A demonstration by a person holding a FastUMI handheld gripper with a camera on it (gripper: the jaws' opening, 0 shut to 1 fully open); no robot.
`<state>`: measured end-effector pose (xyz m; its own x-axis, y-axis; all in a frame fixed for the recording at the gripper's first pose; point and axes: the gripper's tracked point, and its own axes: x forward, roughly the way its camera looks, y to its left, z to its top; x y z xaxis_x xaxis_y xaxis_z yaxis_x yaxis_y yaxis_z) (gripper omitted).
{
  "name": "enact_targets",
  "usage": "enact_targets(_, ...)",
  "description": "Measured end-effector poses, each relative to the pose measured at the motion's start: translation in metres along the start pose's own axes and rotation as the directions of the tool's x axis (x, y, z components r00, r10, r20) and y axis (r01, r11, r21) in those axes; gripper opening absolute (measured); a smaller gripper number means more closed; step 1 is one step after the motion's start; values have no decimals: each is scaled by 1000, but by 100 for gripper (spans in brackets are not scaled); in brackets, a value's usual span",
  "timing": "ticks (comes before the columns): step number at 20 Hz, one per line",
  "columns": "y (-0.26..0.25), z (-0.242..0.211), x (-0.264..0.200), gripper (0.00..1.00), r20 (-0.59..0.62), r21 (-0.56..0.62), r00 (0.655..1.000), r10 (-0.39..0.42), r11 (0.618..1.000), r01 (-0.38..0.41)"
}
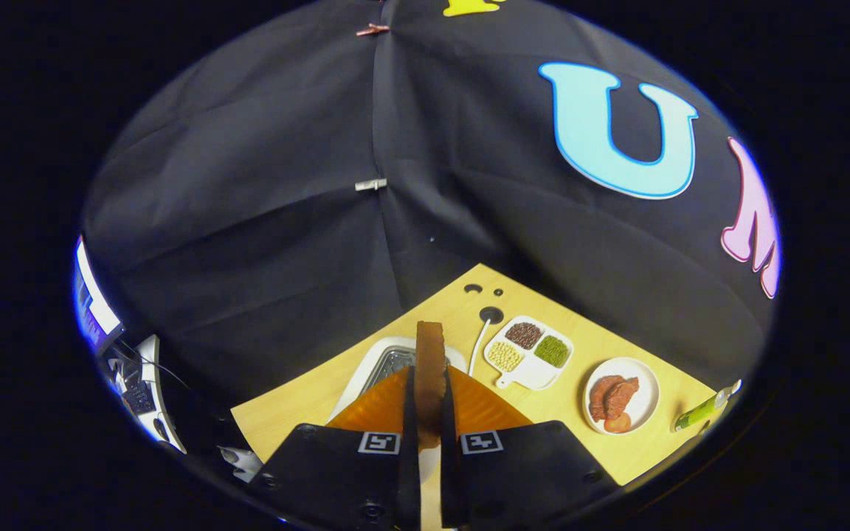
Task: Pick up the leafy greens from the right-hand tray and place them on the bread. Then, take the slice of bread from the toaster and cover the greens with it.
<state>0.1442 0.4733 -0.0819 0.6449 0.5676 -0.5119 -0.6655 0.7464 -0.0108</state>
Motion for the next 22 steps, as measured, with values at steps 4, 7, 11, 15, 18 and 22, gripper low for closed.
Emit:
enact_targets(4, -29, 4, -36, 15, 31, 66, 999, -10, 998, 8)
enact_targets(7, -60, -11, -61, 15, 37, 116, 999, -39, 993, 34)
enact_targets(11, -86, -65, -82, 15, -4, 223, 998, -56, 973, 55)
enact_targets(15, -104, -124, -84, 15, -67, 353, 998, -17, 935, 40)
enact_targets(18, -113, -167, -81, 15, -99, 405, 995, 16, 914, 25)
enact_targets(22, -115, -211, -69, 15, -113, 486, 992, 59, 874, 3)
